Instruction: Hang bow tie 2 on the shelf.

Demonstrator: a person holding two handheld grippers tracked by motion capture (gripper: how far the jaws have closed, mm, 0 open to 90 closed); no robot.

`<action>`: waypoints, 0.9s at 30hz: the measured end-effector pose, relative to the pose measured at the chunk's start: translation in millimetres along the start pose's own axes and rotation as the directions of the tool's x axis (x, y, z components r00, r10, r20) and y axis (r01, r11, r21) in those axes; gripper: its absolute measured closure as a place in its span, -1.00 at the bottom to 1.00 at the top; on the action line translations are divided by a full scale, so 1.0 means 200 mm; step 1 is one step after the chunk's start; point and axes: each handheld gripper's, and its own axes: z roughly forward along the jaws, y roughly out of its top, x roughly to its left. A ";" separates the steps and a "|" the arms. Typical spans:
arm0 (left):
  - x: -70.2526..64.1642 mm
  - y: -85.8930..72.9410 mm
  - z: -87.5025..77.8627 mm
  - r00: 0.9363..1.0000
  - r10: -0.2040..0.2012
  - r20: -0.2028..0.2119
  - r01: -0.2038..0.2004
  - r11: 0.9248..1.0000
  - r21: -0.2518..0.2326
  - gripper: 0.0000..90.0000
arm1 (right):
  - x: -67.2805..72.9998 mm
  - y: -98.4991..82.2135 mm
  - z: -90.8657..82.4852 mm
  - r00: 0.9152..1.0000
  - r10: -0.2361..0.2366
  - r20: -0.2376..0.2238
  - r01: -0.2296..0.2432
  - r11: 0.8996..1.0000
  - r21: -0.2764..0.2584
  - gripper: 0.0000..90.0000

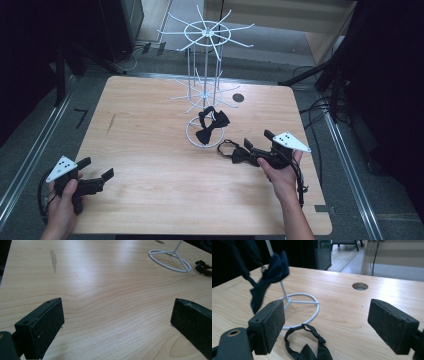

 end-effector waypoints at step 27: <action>0.00 0.00 0.00 1.000 -0.001 0.000 0.001 1.000 -0.002 -1.00 | -0.08 -0.10 0.09 0.997 0.044 0.064 -0.051 0.992 0.115 -0.35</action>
